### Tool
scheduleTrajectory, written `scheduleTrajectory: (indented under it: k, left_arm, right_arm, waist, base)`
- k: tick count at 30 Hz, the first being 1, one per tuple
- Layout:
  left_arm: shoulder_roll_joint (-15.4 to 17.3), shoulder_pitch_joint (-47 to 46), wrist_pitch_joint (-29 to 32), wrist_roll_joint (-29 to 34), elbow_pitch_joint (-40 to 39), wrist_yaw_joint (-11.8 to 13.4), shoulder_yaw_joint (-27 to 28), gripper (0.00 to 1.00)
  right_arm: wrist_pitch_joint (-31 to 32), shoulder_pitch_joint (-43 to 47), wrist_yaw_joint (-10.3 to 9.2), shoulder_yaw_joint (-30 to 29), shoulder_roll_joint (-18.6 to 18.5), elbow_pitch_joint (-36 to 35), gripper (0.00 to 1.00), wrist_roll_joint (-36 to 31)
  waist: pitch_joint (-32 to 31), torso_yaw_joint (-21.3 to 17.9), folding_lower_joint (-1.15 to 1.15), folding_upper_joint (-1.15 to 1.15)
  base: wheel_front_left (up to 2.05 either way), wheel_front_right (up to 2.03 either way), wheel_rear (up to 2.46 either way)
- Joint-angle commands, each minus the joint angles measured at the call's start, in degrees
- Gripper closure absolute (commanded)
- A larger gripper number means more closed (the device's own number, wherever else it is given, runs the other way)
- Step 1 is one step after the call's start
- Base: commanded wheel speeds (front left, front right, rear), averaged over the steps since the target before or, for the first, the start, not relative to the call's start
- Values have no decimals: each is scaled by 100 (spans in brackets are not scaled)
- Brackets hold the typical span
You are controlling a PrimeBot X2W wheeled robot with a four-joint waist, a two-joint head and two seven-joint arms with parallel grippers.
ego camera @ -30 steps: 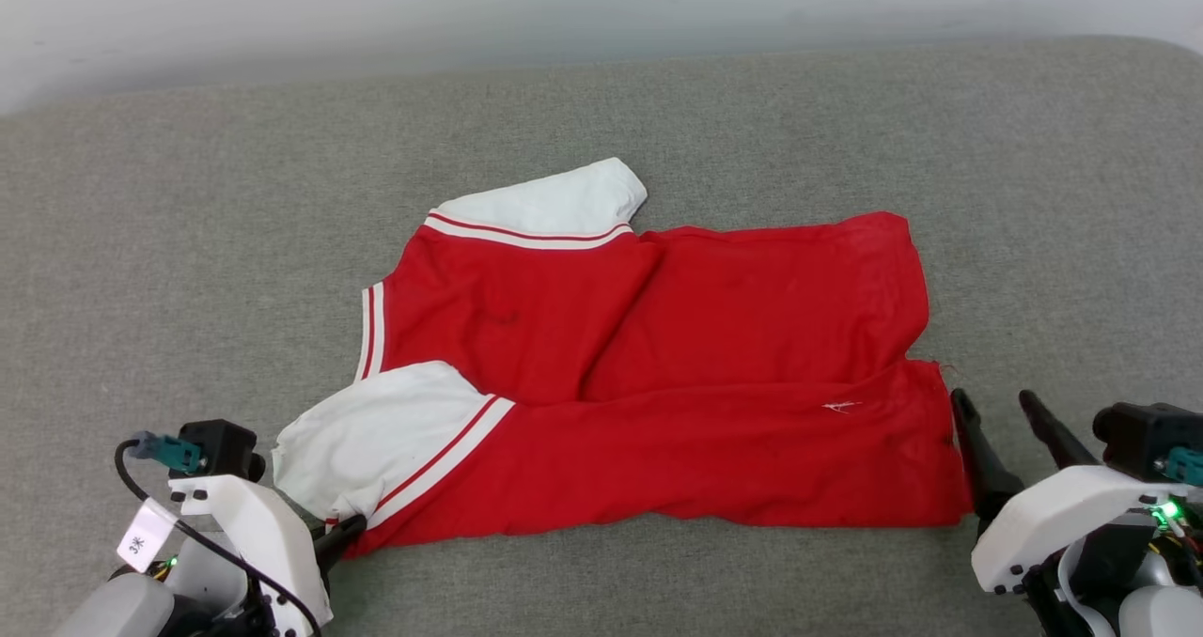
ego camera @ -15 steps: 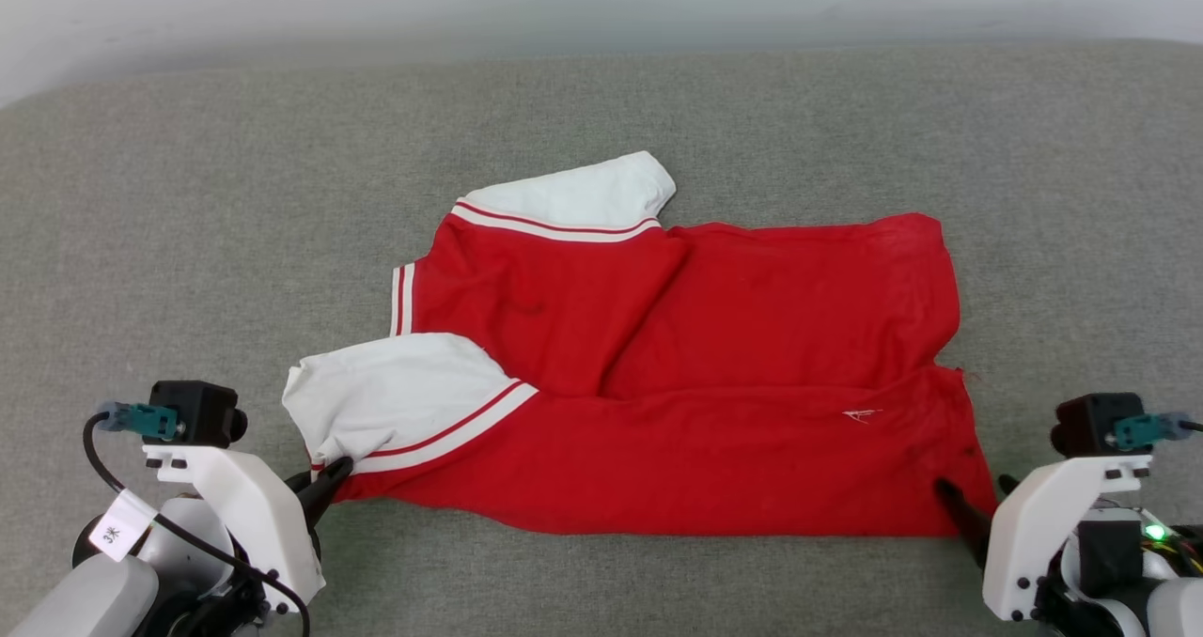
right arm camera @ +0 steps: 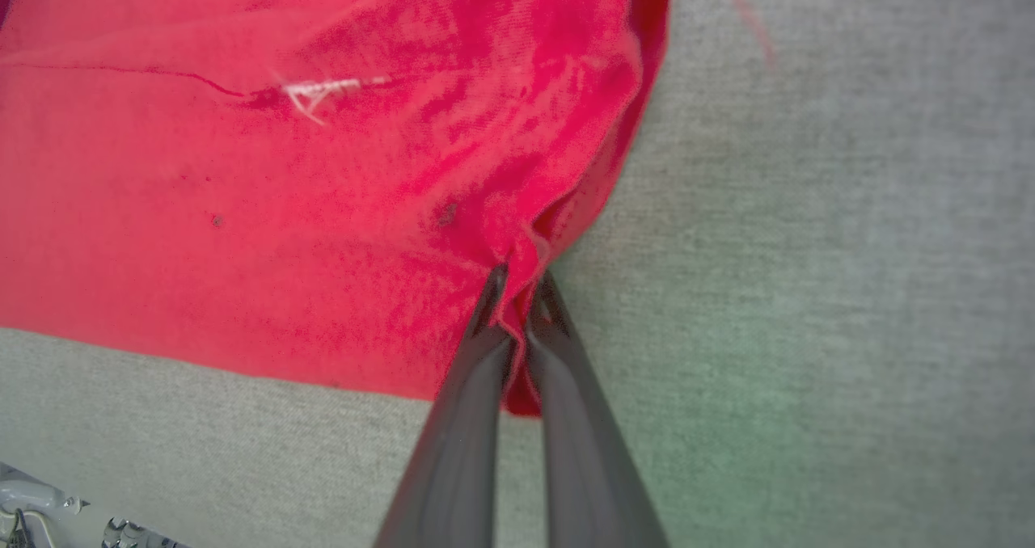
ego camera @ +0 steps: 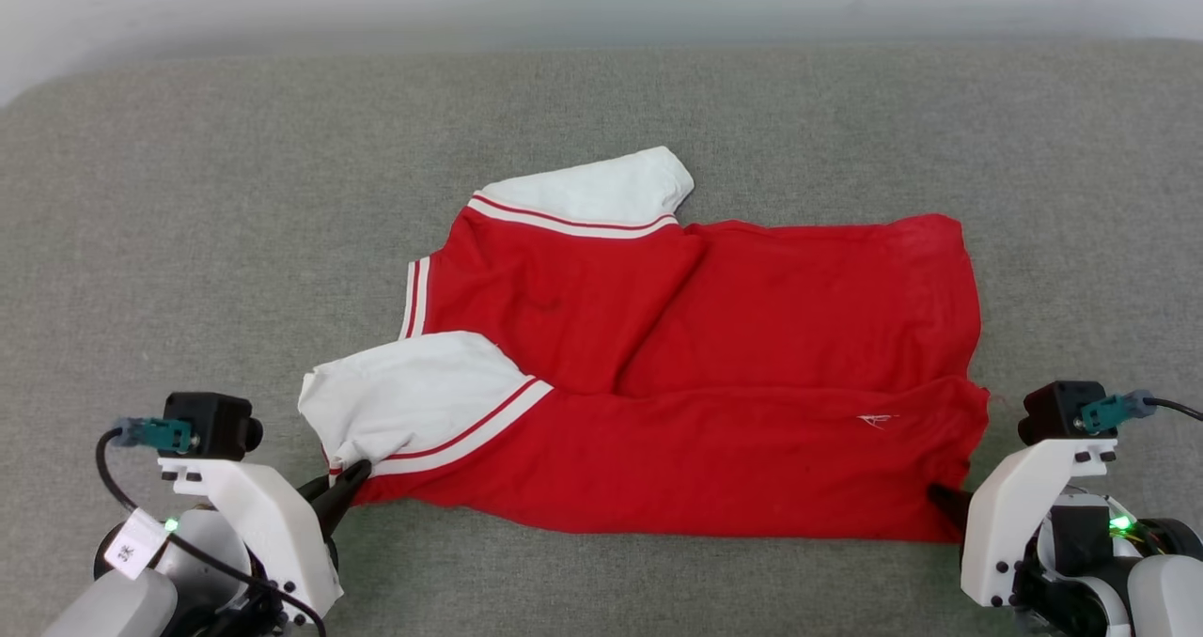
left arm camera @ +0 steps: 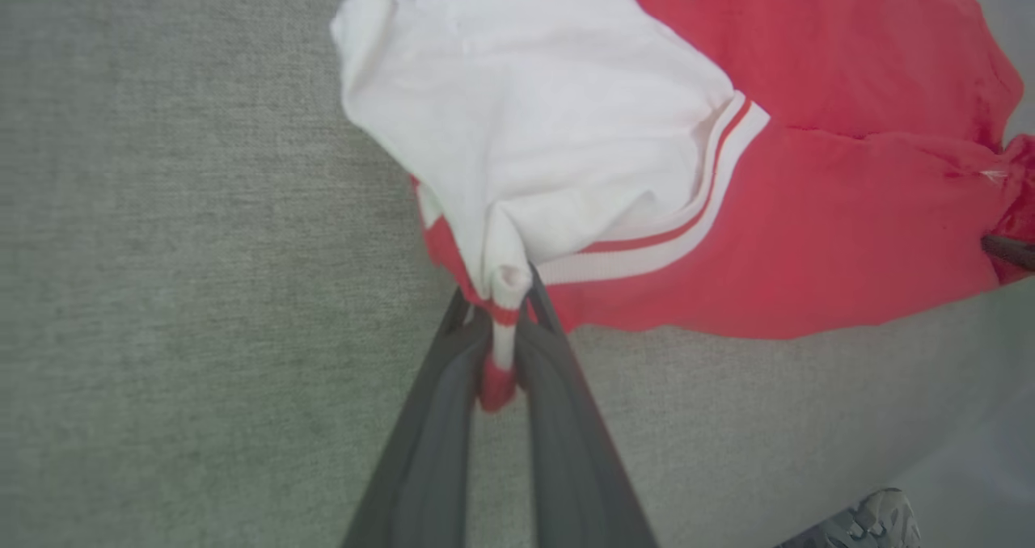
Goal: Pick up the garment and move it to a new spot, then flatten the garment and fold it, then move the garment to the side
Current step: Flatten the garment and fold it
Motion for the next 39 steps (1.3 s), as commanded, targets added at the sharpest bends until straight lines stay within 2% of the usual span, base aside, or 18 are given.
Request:
scheduleTrajectory:
  k: [1, 8, 17, 20, 23, 28, 29, 30, 31, 32, 33, 39]
  left_arm:
    - [8, 88, -132, 52, -27, -16, 46, 100]
    - [107, 612, -217, 47, -160, 101, -62, 100]
    - [275, 1472, -209, -120, -559, 570, -16, 100]
    - [224, 1748, -186, -241, -522, 676, -51, 100]
    - [101, 1861, -264, -339, -365, 670, -66, 100]
    - [-93, 1717, -360, -348, -16, 505, -116, 100]
    - [-160, 1658, -395, -359, 73, 450, -131, 100]
    - [-166, 1585, -437, -283, 168, 417, -141, 100]
    - [-219, 1516, -482, -258, 268, 379, -150, 67]
    - [-299, 1466, -511, -261, 343, 331, -168, 38]
    - [-332, 1416, -537, -233, 433, 291, -190, 0]
    - [-481, 1206, -821, -169, 715, 36, -143, 0]
  right_arm:
    - [10, 27, -4, 1, -7, 8, 100, 54]
    - [14, 287, -3, 27, -201, -265, 100, 217]
    - [180, 905, -3, 73, -314, -561, 100, 426]
    - [234, 1131, -4, -15, -262, -569, 100, 449]
    - [207, 1335, -4, -136, -185, -511, 100, 402]
    - [52, 1487, -3, -271, -75, -343, 100, 416]
    - [-17, 1514, -4, -278, -56, -296, 89, 423]
    - [-95, 1538, -3, -286, -43, -258, 55, 424]
    - [-196, 1545, -3, -290, -7, -207, 0, 493]
    - [-322, 1544, -3, -279, 3, -166, 0, 500]
    - [-457, 1542, -3, -248, -11, -133, 0, 489]
    - [-1733, 1510, -3, -162, 15, -124, 0, 536]
  waist:
    - [-105, -16, 0, 0]
    - [-716, -103, 0, 0]
    - [-1256, -82, 0, 0]
    - [-1301, -58, 0, 0]
    - [-1297, -34, 0, 0]
    - [-1253, -4, 0, 0]
    - [-1245, -1, 0, 0]
    - [-1239, -1, 0, 0]
    - [-1231, -3, 0, 0]
    - [-1228, -9, 0, 0]
    - [-1231, -19, 0, 0]
    - [-1341, -90, 0, 0]
  base:
    - [0, 0, 0]
    - [0, 0, 0]
    - [0, 0, 0]
    - [0, 0, 0]
    - [0, 0, 0]
    - [0, 0, 0]
    - [0, 0, 0]
    - [0, 0, 0]
    - [0, 0, 0]
    - [0, 0, 0]
    - [0, 0, 0]
    - [0, 0, 0]
